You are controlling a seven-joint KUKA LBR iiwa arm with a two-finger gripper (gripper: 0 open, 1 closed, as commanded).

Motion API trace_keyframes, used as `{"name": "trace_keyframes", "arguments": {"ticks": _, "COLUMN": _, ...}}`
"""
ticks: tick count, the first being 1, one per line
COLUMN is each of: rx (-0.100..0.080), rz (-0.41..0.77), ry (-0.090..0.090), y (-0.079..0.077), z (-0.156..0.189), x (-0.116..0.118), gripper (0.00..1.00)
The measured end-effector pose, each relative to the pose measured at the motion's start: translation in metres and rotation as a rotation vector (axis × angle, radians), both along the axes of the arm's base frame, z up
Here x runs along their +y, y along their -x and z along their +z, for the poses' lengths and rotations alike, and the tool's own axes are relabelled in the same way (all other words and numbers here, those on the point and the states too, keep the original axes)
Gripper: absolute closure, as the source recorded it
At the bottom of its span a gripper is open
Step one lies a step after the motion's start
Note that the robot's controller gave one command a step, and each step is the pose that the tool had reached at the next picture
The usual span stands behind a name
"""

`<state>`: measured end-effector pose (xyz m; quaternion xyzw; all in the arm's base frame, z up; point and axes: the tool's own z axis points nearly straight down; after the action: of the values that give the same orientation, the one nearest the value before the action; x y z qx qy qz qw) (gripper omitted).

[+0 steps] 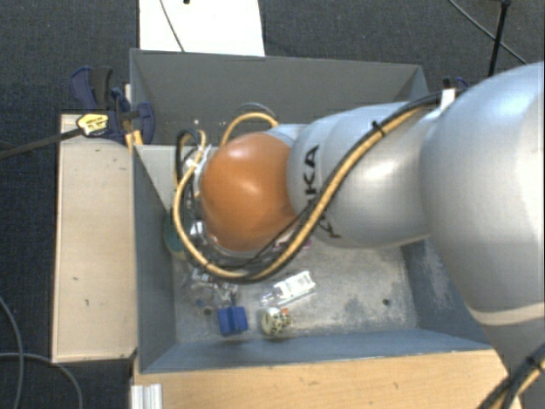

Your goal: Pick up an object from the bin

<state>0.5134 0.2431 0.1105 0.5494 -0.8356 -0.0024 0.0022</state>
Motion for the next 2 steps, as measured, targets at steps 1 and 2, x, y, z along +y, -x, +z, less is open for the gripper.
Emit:
{"name": "trace_keyframes", "arguments": {"ticks": 1, "rx": -0.006, "rz": -0.009, "ry": 0.0, "y": -0.003, "z": 0.003, "x": -0.002, "gripper": 0.0}}
{"name": "trace_keyframes", "arguments": {"ticks": 2, "rx": -0.005, "rz": -0.095, "ry": 0.003, "y": -0.002, "z": -0.042, "x": -0.057, "gripper": 0.0}}
